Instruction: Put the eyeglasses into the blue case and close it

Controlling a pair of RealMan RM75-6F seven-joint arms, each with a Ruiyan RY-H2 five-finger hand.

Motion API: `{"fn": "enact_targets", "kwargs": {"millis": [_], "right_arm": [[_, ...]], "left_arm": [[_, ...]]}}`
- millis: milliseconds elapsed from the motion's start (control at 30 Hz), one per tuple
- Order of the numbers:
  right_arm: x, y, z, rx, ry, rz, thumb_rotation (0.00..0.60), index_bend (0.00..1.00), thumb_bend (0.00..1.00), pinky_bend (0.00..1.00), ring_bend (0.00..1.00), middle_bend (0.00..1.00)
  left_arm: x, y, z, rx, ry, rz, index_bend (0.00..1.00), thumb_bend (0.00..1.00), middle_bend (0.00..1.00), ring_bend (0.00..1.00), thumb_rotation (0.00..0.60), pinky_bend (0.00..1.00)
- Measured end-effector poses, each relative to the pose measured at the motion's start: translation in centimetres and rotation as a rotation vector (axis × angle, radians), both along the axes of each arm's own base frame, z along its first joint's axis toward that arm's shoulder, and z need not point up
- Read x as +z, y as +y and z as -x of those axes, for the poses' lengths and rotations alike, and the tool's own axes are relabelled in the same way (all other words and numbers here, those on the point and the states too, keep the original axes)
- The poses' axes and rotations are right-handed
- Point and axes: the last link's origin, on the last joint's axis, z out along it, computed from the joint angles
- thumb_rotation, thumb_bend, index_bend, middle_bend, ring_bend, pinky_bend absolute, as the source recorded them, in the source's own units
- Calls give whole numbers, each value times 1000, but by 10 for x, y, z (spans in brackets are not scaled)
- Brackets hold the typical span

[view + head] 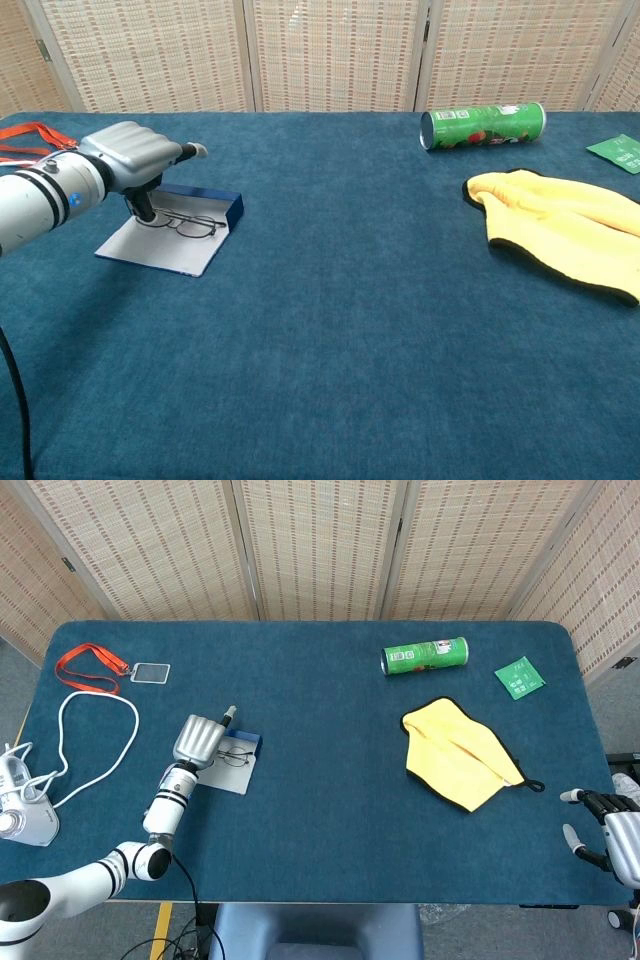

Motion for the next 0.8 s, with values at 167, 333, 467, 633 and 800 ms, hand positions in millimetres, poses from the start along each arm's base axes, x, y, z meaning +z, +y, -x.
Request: {"fn": "enact_targets", "kwargs": {"millis": [167,333,467,633,800], "right_arm": [[1,1,1,-4,1,2,600,318,390,309,410,395],[1,1,0,-3,1,5,600,318,391,309,411,395],[1,1,1,-4,0,1,600,318,390,308,412,395],[0,1,1,-3,-3,-1,600,318,390,308,412,395],[0,1,2,-3,-4,-2,600,317,390,309,413,395]], "left_arm": [[0,7,-2,22,-6,-15,0,279,942,944,600,998],[-1,11,-2,44,-10,-22,0,279,942,944,600,998],[-2,7,-3,38,-14,-14,0,279,942,944,600,998],[-5,-5,-9,20,-29,23,0,279,942,944,600,998],[-10,-15,-21,-11,-44,60,0,279,942,944,600,998]]}}
